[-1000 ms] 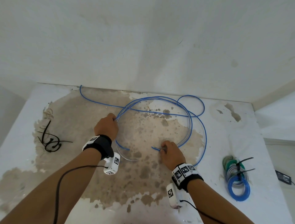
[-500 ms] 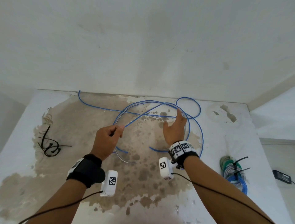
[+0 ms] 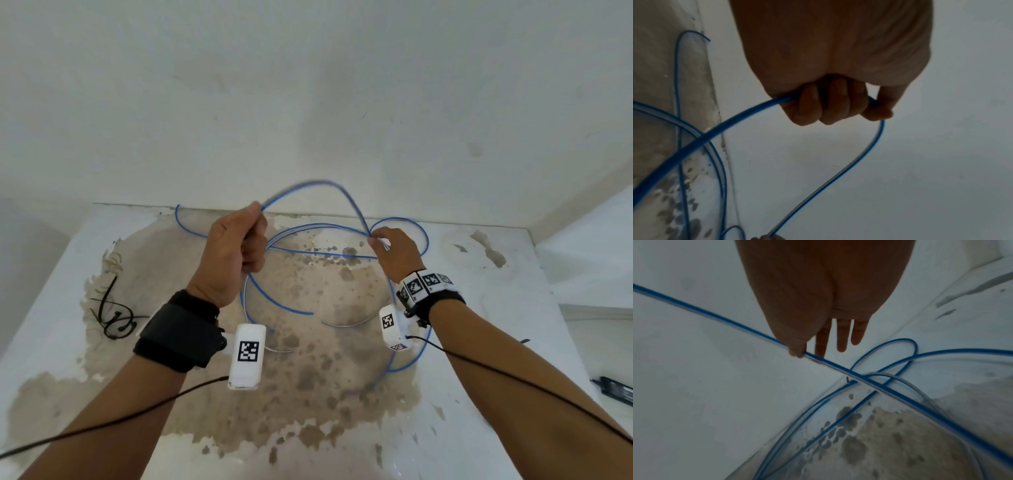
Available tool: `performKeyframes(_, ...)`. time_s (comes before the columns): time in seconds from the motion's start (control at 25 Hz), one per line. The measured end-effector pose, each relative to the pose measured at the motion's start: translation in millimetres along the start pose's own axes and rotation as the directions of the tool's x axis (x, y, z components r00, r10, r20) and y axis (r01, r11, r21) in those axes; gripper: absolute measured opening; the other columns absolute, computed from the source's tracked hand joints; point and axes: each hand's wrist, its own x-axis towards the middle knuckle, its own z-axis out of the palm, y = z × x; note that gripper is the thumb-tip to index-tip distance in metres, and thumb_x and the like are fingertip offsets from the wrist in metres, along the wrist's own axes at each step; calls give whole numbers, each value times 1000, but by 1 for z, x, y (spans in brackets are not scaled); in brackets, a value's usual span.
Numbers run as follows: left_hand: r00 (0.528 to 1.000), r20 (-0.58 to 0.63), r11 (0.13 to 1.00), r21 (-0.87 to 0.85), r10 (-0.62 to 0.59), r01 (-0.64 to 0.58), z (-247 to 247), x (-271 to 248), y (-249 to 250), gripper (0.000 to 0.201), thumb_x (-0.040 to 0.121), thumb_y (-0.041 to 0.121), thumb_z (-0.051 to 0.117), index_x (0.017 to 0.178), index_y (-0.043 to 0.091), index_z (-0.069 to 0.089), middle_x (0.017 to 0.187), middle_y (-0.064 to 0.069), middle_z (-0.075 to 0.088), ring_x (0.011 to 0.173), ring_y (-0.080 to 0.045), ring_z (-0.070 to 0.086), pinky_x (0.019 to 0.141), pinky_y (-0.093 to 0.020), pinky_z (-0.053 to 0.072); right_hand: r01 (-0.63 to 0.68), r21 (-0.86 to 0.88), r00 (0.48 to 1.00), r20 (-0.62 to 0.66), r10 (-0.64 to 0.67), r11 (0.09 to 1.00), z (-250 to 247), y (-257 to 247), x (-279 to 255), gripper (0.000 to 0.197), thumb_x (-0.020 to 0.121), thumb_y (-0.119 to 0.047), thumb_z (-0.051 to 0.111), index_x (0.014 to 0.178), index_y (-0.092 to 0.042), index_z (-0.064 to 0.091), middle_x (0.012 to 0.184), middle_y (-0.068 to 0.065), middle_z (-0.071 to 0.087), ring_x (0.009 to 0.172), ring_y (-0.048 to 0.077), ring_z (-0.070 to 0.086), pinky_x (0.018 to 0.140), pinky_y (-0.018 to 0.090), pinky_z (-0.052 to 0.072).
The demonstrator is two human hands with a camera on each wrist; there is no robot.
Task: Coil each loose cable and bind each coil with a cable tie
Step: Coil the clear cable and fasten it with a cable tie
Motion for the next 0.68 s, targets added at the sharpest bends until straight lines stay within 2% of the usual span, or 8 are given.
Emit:
performKeyframes(0.08, 997, -73, 999, 5, -40, 40, 5, 5, 2, 38, 102, 46, 47, 71, 24, 49, 58, 6, 12, 52, -14, 6, 47, -27, 7, 10, 164, 999, -47, -2, 986, -12, -20, -7, 16, 104, -31, 51, 109, -19, 61, 95, -3, 71, 81, 15, 65, 76, 32, 52)
performKeyframes(0.16, 987, -143, 995, -84, -66, 54, 10, 7, 3, 38, 104, 48, 41, 75, 25, 52, 56, 8, 16, 50, -11, 9, 47, -28, 8, 1, 374, 1000, -11, 3, 927, -23, -43, -18, 17, 103, -35, 52, 106, -20, 59, 80, -2, 66, 63, 13, 63, 64, 32, 54)
performKeyframes(0.24, 973, -213, 969, -247, -85, 31, 16, 7, 3, 38, 104, 50, 40, 76, 27, 53, 57, 8, 18, 47, -8, 14, 46, -25, 11, -74, 492, 985, 174, -15, 867, -29, -61, -35, 22, 103, -36, 53, 105, -17, 65, 73, 0, 54, 53, 12, 52, 55, 31, 48)
performKeyframes(0.4, 937, -338, 899, -431, -87, -72, 26, 7, 3, 37, 104, 50, 40, 78, 26, 51, 56, 7, 20, 46, -8, 18, 42, -21, 19, -293, 535, 847, 529, -45, 792, -22, -77, -81, 35, 104, -44, 49, 110, -16, 69, 69, -4, 49, 49, 10, 38, 51, 27, 33)
performKeyframes(0.48, 919, -379, 881, -465, -109, -88, 30, 8, -2, 37, 104, 50, 41, 79, 26, 51, 56, 8, 21, 46, -7, 21, 42, -20, 23, -367, 672, 836, 541, -88, 644, -20, -81, -99, 35, 105, -43, 46, 108, -15, 67, 69, -4, 51, 50, 10, 36, 52, 26, 32)
performKeyframes(0.6, 886, -423, 896, -443, -189, -21, 31, 7, -16, 29, 105, 45, 42, 92, 23, 56, 65, 8, 39, 50, -6, 38, 47, -22, 37, -324, 797, 900, 426, -94, 509, -26, -87, -116, 28, 107, -34, 46, 98, -12, 61, 71, -2, 52, 52, 9, 40, 53, 25, 30)
performKeyframes(0.64, 860, -470, 949, -313, -199, 48, 33, 4, -20, 25, 104, 43, 45, 107, 21, 56, 81, 5, 53, 63, -9, 52, 56, -26, 47, -289, 807, 921, 381, -81, 516, -29, -89, -119, 27, 107, -33, 46, 97, -12, 59, 70, -3, 52, 53, 9, 41, 53, 25, 31)
performKeyframes(0.68, 826, -538, 986, -85, -169, 147, 34, -1, -27, 37, 99, 43, 50, 126, 17, 50, 108, -2, 57, 87, -16, 61, 74, -33, 54, -249, 806, 937, 340, -76, 537, -33, -89, -122, 27, 107, -33, 47, 96, -11, 58, 68, -3, 52, 53, 9, 41, 53, 25, 31)
